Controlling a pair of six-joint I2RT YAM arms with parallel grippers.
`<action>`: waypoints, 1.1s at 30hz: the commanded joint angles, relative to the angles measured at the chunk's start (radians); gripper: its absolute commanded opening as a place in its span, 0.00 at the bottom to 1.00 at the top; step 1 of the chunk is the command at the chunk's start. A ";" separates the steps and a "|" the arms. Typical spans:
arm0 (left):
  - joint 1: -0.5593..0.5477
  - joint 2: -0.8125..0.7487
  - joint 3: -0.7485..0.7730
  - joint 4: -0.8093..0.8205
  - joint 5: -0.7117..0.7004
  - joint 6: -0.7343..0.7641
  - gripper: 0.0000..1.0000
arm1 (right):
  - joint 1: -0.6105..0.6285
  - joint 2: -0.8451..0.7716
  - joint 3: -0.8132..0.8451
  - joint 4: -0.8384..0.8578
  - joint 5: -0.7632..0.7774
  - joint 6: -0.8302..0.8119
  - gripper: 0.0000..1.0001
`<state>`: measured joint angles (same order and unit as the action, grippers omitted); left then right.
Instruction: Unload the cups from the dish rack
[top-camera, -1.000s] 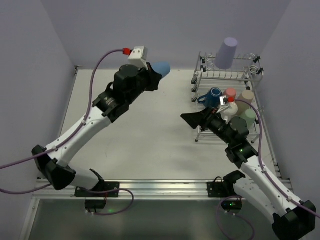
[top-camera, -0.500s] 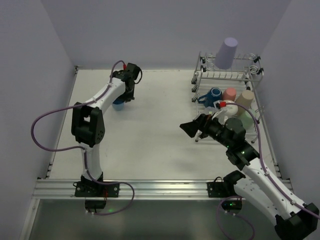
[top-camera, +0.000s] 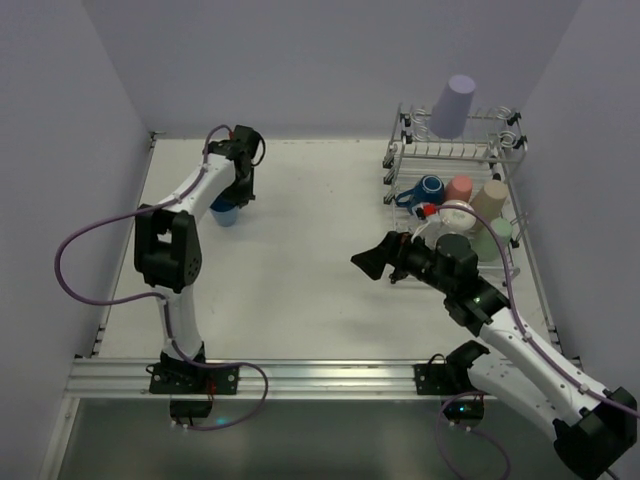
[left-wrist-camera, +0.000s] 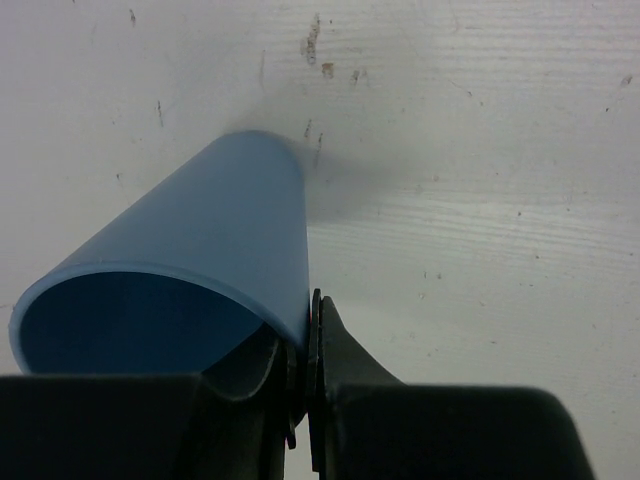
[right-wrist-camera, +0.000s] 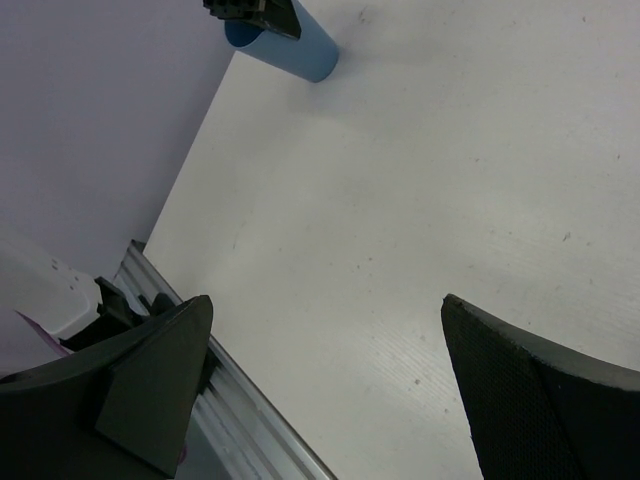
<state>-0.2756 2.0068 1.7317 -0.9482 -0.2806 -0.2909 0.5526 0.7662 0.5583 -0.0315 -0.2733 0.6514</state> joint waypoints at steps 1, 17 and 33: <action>0.042 -0.046 -0.015 0.012 0.113 0.072 0.06 | 0.017 0.013 0.058 0.022 0.034 -0.013 0.99; 0.055 -0.179 -0.064 0.092 0.120 0.052 0.95 | 0.046 0.045 0.183 -0.077 0.152 -0.076 0.99; -0.121 -0.862 -0.431 0.577 0.382 -0.007 1.00 | -0.169 0.283 0.753 -0.330 0.440 -0.344 0.97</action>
<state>-0.3347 1.2488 1.3968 -0.5220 -0.0353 -0.2817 0.4656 0.9852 1.1702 -0.3115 0.0593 0.3946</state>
